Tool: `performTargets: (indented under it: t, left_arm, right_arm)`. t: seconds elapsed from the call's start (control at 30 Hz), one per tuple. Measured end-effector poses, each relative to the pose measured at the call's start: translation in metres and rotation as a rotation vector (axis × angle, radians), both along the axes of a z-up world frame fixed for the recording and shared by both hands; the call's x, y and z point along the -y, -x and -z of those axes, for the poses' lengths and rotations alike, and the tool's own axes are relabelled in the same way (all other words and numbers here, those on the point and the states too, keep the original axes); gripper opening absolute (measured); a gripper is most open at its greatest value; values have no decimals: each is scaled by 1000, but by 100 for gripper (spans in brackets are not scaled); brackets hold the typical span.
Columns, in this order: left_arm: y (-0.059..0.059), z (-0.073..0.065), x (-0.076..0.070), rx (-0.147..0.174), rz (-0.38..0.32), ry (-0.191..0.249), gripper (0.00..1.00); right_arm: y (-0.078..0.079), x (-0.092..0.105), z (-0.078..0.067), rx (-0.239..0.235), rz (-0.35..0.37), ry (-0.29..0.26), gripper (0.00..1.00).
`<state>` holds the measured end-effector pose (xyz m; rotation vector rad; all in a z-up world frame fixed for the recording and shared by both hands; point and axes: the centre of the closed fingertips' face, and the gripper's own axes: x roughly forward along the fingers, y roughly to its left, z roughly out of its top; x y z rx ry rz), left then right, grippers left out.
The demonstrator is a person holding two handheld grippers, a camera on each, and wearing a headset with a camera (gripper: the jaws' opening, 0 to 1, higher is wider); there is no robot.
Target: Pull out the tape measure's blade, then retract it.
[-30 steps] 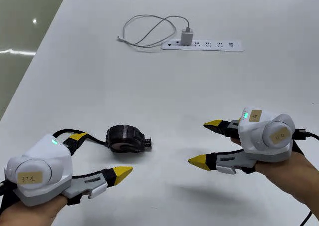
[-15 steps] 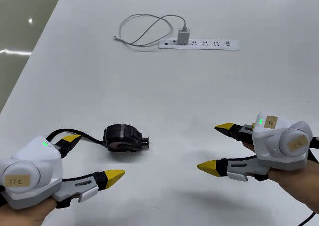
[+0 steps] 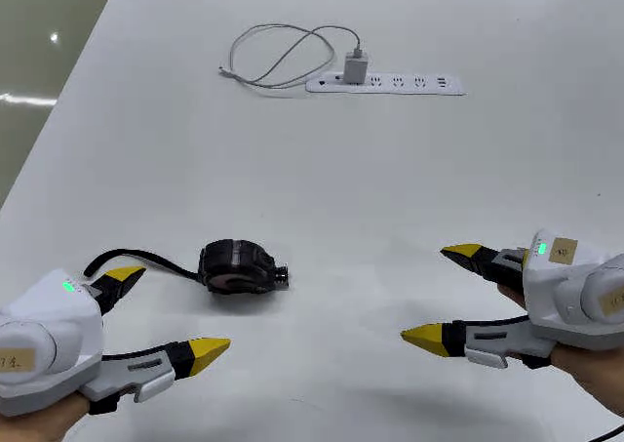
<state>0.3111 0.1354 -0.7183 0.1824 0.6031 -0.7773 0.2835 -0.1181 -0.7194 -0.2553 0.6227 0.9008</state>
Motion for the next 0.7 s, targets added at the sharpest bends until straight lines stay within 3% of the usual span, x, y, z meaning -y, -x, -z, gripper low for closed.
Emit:
performTargets:
  t: [0.27,0.7]
  left_arm:
    - [1,-5,-3,10,11,4,81]
    - [6,-3,-10,4,30,-29,82]
  right_arm:
    - [7,16,2,-3,24,20,74]
    - [22,36,-1,-16,53,28,78]
